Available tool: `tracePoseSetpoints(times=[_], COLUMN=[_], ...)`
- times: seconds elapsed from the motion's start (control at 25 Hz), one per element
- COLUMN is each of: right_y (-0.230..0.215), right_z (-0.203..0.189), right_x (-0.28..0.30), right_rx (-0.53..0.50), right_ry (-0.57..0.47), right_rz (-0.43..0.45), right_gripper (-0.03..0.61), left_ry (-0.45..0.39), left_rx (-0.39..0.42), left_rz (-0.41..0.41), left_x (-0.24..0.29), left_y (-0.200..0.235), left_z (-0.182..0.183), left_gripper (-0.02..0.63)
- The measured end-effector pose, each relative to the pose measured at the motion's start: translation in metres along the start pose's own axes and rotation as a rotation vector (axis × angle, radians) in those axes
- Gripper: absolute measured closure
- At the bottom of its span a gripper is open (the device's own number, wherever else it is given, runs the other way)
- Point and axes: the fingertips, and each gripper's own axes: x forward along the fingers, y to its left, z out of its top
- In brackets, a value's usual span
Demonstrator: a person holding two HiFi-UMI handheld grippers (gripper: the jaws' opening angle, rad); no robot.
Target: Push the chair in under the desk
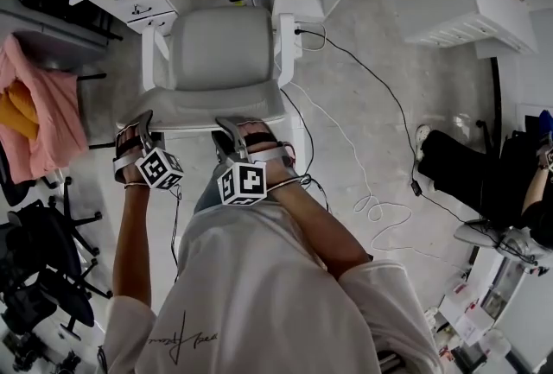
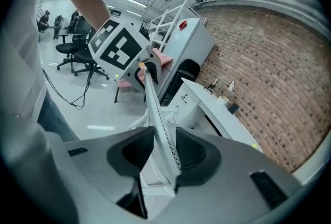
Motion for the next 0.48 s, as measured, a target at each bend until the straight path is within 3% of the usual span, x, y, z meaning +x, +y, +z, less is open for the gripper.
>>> tracePoseSetpoints(times=[0.48], right_y=[-0.017], right_z=[-0.002], right_x=[0.013], right_rx=[-0.016], right_ry=[0.005], right_rz=[-0.040], right_gripper=[0.426], left_ry=[-0.086], left_rx=[0.056], left_rz=[0.008], left_x=[0.013], left_y=[0.015], left_z=[0.008], left_gripper=[0.453])
